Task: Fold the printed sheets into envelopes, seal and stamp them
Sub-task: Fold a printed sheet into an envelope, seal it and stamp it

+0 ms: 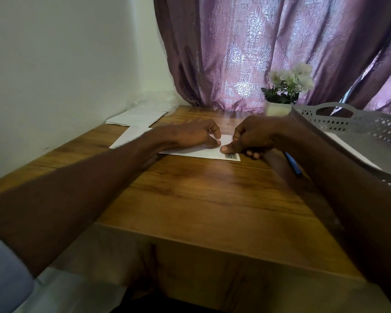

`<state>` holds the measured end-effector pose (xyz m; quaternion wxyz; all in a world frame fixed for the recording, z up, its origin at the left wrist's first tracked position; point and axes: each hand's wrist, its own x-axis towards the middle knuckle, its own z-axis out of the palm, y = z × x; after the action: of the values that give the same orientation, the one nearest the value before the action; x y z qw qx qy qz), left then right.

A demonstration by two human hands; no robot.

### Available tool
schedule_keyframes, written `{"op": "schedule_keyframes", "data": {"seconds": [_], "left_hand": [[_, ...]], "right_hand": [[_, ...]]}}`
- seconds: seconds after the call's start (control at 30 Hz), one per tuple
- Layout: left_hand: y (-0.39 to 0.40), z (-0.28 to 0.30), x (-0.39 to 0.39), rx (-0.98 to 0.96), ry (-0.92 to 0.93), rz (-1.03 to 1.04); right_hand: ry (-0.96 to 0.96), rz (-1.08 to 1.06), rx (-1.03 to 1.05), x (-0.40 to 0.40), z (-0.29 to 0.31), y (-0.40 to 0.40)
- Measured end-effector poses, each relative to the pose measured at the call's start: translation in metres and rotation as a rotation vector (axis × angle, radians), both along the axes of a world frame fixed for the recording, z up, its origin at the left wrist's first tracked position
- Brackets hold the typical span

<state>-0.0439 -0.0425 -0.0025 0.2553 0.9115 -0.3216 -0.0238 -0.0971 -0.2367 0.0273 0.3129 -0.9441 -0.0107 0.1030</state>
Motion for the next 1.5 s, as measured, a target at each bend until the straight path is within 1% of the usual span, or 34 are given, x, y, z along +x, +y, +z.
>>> {"op": "schedule_keyframes", "data": {"seconds": [0.2, 0.33, 0.5, 0.67, 0.73, 0.83, 0.93, 1.03, 1.13, 1.27, 1.43, 1.5], "left_hand": [[-0.002, 0.003, -0.007, 0.023, -0.021, -0.007], [-0.001, 0.005, -0.012, 0.041, -0.022, -0.021], [0.0, 0.005, -0.014, 0.034, -0.024, -0.008], [-0.001, 0.006, -0.012, 0.023, -0.011, 0.0], [-0.001, 0.005, -0.012, 0.024, -0.01, 0.0], [0.0, 0.003, -0.011, 0.019, -0.009, 0.007], [-0.001, 0.002, -0.011, 0.027, -0.028, 0.048], [-0.001, 0.002, -0.011, 0.027, -0.025, 0.057], [0.0, 0.002, -0.012, 0.029, -0.015, 0.045], [-0.001, 0.001, -0.011, 0.029, -0.018, 0.052], [-0.001, 0.002, -0.013, 0.079, -0.05, 0.092], [-0.001, 0.002, -0.014, 0.084, -0.045, 0.088]], "right_hand": [[-0.046, -0.073, 0.046, 0.005, -0.005, -0.001], [-0.066, -0.107, 0.016, 0.005, -0.005, 0.001], [-0.046, -0.07, 0.054, 0.005, -0.006, -0.002], [-0.075, -0.06, 0.021, 0.005, -0.008, -0.003], [-0.081, -0.055, 0.065, 0.003, -0.006, -0.006], [-0.017, -0.007, 0.148, -0.003, -0.001, -0.011], [0.026, 0.098, 0.065, -0.008, 0.003, -0.01], [0.034, 0.141, -0.015, -0.01, 0.004, -0.007], [0.057, 0.154, -0.004, -0.012, 0.006, -0.007], [0.029, 0.139, 0.02, -0.013, 0.006, -0.008], [0.058, 0.171, -0.032, -0.015, 0.009, -0.005], [0.08, 0.166, 0.005, -0.015, 0.01, -0.007]]}}
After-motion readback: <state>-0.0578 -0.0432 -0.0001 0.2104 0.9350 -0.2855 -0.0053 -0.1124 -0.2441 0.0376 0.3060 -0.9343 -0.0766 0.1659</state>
